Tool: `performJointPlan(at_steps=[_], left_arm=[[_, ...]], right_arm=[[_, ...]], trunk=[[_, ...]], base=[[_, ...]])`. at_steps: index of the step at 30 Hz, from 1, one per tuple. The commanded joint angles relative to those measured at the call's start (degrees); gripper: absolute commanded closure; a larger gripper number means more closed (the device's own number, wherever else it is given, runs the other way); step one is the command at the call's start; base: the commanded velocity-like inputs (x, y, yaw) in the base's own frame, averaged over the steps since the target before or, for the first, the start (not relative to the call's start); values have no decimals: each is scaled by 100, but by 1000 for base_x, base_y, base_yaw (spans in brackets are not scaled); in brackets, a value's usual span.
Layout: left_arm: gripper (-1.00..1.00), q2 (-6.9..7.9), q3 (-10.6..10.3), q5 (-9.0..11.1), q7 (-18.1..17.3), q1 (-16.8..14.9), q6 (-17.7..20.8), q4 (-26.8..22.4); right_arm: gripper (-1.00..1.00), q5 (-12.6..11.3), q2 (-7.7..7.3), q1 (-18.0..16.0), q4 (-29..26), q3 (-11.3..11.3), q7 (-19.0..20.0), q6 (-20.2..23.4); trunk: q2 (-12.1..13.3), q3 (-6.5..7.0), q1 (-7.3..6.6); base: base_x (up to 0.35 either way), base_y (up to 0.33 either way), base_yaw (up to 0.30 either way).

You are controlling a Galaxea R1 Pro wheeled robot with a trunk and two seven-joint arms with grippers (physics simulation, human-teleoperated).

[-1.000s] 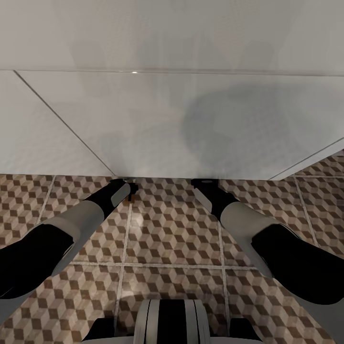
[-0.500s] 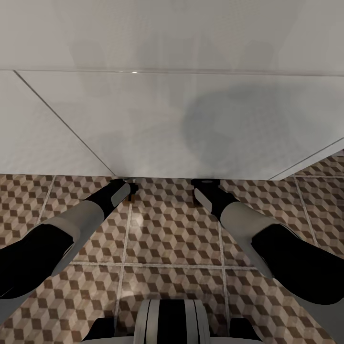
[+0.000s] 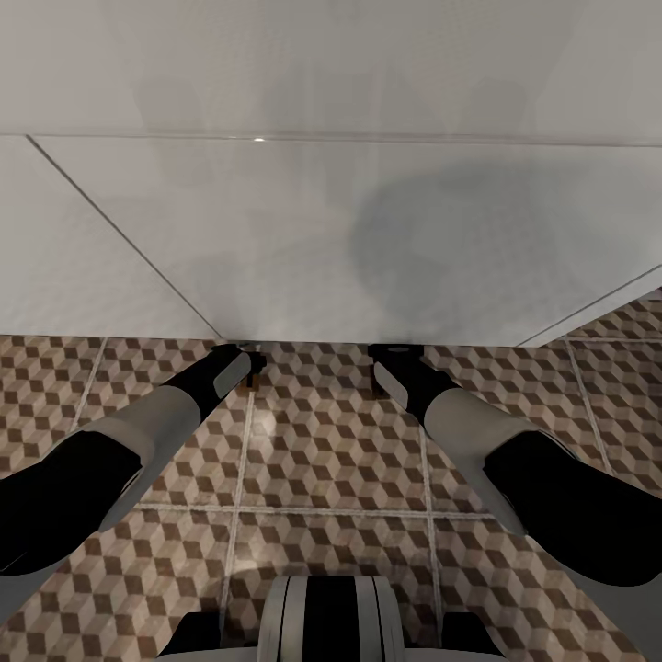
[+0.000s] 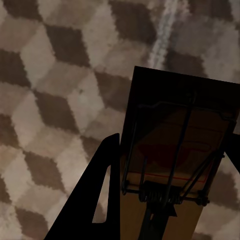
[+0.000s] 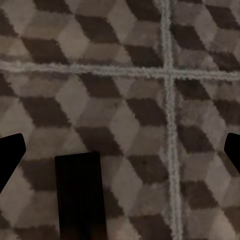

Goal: Take the four mousetraps from the cabinet in the bathroom and place them on the bathroom floor. Make sure all four end up on the same floor surface, and ensure that at least two of them are either under or directly next to the same bathroom sink.

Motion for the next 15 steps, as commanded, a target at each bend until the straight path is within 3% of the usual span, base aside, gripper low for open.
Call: performJointPlan(at_steps=[1,15], left_arm=[[100,1,-64,20,64,-453,52,-62],[100,1,-64,20,64,-453,52,-59]], right_arm=[[-100,-2,0,-327,-9,20,-32,51],[-100,0,0,-327,-9,20,-32,51]], trunk=[[-2,-2,-2],[-2,-2,-2]], base=[[0,0,0],[0,0,0]])
